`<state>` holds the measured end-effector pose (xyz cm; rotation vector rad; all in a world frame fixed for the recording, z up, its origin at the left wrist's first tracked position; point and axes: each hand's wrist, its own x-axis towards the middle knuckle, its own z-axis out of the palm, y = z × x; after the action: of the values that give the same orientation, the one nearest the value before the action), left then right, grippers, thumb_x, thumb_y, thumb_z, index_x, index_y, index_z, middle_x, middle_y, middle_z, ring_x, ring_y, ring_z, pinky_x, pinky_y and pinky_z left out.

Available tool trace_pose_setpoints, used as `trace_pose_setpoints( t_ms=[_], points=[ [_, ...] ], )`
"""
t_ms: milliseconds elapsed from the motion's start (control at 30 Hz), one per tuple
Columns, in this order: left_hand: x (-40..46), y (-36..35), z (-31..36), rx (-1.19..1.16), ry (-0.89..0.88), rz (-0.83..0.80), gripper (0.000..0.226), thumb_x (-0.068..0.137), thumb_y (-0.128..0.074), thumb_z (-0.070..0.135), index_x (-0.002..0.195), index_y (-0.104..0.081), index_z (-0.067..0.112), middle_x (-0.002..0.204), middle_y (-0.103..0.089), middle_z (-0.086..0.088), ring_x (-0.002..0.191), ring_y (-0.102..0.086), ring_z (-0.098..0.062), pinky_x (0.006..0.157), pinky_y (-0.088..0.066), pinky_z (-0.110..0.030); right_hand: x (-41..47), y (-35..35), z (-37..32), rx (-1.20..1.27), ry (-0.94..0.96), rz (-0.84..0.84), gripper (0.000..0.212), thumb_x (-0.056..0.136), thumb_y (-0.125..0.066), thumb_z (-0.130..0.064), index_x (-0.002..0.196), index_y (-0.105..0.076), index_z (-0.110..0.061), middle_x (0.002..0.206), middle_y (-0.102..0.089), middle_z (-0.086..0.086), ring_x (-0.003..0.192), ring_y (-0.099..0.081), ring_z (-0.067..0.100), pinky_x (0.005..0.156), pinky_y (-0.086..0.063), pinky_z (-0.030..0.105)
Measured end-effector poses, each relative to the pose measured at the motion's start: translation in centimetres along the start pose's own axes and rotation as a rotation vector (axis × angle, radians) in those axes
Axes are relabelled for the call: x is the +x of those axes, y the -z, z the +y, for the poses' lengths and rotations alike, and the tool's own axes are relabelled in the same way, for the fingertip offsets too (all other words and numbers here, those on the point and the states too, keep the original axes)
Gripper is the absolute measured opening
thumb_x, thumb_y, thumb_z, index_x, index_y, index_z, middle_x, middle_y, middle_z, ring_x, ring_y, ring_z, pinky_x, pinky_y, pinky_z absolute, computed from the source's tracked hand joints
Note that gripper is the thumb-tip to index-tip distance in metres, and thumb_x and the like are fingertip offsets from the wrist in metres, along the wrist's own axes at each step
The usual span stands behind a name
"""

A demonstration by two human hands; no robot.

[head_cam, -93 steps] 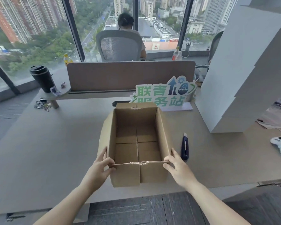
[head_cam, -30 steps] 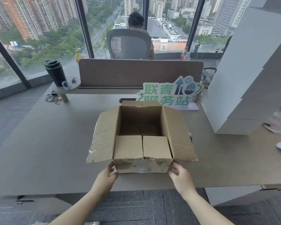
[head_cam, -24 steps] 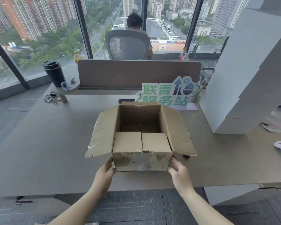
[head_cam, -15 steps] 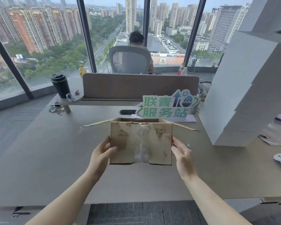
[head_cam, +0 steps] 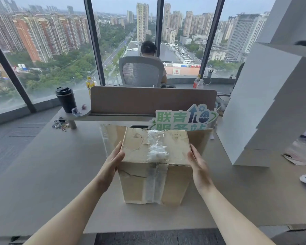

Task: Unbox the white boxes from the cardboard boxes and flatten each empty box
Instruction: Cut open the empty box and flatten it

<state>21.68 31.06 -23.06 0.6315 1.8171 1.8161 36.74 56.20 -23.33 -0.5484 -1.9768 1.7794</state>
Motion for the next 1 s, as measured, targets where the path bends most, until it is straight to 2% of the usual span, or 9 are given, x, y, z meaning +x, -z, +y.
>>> trace_pose_setpoints(
  t_ms=[100, 167, 233, 367, 533, 667, 833, 933, 1000],
  points=[
    [-1.5, -0.1, -2.5, 0.028, 0.014, 0.021, 0.105, 0.059, -0.073, 0.076, 0.147, -0.037, 0.033, 0.140, -0.056, 0.013, 0.130, -0.050, -0.005, 0.104, -0.040, -0.028, -1.3, 0.7, 1.5, -0.026, 0.001, -0.074, 0.103, 0.059, -0.061, -0.088, 0.145, -0.040, -0.035, 0.132, -0.057, -0.028, 0.122, -0.045, -0.019, 0.090, -0.031, -0.005],
    [-2.4, -0.1, -4.1, 0.026, 0.079, 0.048, 0.106, 0.049, -0.078, 0.078, 0.138, -0.047, 0.030, 0.125, -0.067, 0.009, 0.121, -0.059, -0.010, 0.097, -0.047, -0.025, -2.0, 1.2, 3.1, -0.050, -0.063, -0.123, 0.108, 0.055, -0.067, -0.086, 0.145, -0.042, -0.033, 0.133, -0.060, -0.022, 0.124, -0.047, -0.014, 0.092, -0.035, -0.001],
    [-2.7, -0.1, -5.3, 0.049, 0.120, 0.080, 0.095, 0.049, -0.074, 0.082, 0.129, -0.057, 0.033, 0.119, -0.070, 0.011, 0.116, -0.062, -0.009, 0.097, -0.049, -0.027, -2.4, 1.4, 4.4, -0.062, -0.125, -0.146, 0.098, 0.056, -0.071, -0.083, 0.139, -0.047, -0.036, 0.128, -0.063, -0.022, 0.122, -0.053, -0.009, 0.094, -0.041, 0.007],
    [-2.1, 0.0, -5.6, 0.059, 0.165, 0.142, 0.061, 0.056, -0.068, 0.082, 0.109, -0.068, 0.051, 0.114, -0.071, 0.015, 0.110, -0.064, -0.004, 0.097, -0.048, -0.033, -2.2, 1.1, 4.1, -0.080, -0.144, -0.085, 0.078, 0.063, -0.071, -0.076, 0.127, -0.058, -0.034, 0.117, -0.069, -0.022, 0.113, -0.058, -0.009, 0.085, -0.041, 0.001],
    [-0.1, 0.8, -4.4, 0.284, 0.110, 0.244, 0.069, 0.064, -0.055, 0.089, 0.108, -0.071, 0.039, 0.079, -0.069, 0.018, 0.072, -0.058, -0.003, 0.075, -0.049, -0.038, -1.2, 0.5, 2.4, -0.176, -0.100, 0.022, 0.062, 0.075, -0.059, -0.076, 0.122, -0.064, -0.036, 0.106, -0.070, -0.025, 0.104, -0.061, -0.006, 0.084, -0.042, 0.017],
    [1.8, 1.1, -1.4, 0.562, 0.068, 0.395, 0.060, 0.076, -0.041, 0.083, 0.085, -0.072, 0.031, 0.064, -0.067, 0.008, 0.062, -0.060, -0.017, 0.070, -0.053, -0.039, 0.2, 0.0, 0.6, -0.245, -0.038, 0.084, 0.028, 0.096, -0.057, -0.047, 0.122, -0.064, -0.038, 0.105, -0.072, -0.023, 0.102, -0.064, -0.002, 0.083, -0.046, 0.024],
    [4.4, 1.5, 0.4, 0.790, 0.154, 0.416, 0.074, 0.082, -0.038, 0.081, 0.076, -0.069, 0.015, 0.062, -0.067, -0.005, 0.059, -0.066, -0.022, 0.068, -0.057, -0.042, 2.5, -0.3, 0.3, -0.443, -0.090, 0.164, 0.018, 0.099, -0.051, -0.048, 0.093, -0.065, -0.039, 0.086, -0.067, -0.022, 0.096, -0.061, 0.013, 0.077, -0.040, 0.032],
    [5.3, 1.1, -0.5, 0.854, 0.222, 0.368, 0.062, 0.086, -0.044, 0.072, 0.073, -0.068, 0.016, 0.063, -0.067, 0.001, 0.065, -0.067, -0.021, 0.072, -0.057, -0.037, 4.1, -0.9, 1.8, -0.568, -0.169, 0.131, 0.032, 0.098, -0.045, -0.054, 0.114, -0.065, -0.035, 0.105, -0.066, -0.017, 0.110, -0.059, 0.020, 0.086, -0.042, 0.034],
    [5.7, 0.9, -1.6, 0.845, 0.259, 0.343, 0.049, 0.087, -0.052, 0.062, 0.085, -0.070, 0.017, 0.078, -0.070, 0.004, 0.079, -0.067, -0.021, 0.075, -0.054, -0.035, 5.1, -1.1, 3.4, -0.636, -0.231, 0.097, 0.046, 0.096, -0.045, -0.053, 0.135, -0.057, -0.031, 0.128, -0.063, -0.011, 0.123, -0.055, 0.023, 0.097, -0.042, 0.036]
  ],
)
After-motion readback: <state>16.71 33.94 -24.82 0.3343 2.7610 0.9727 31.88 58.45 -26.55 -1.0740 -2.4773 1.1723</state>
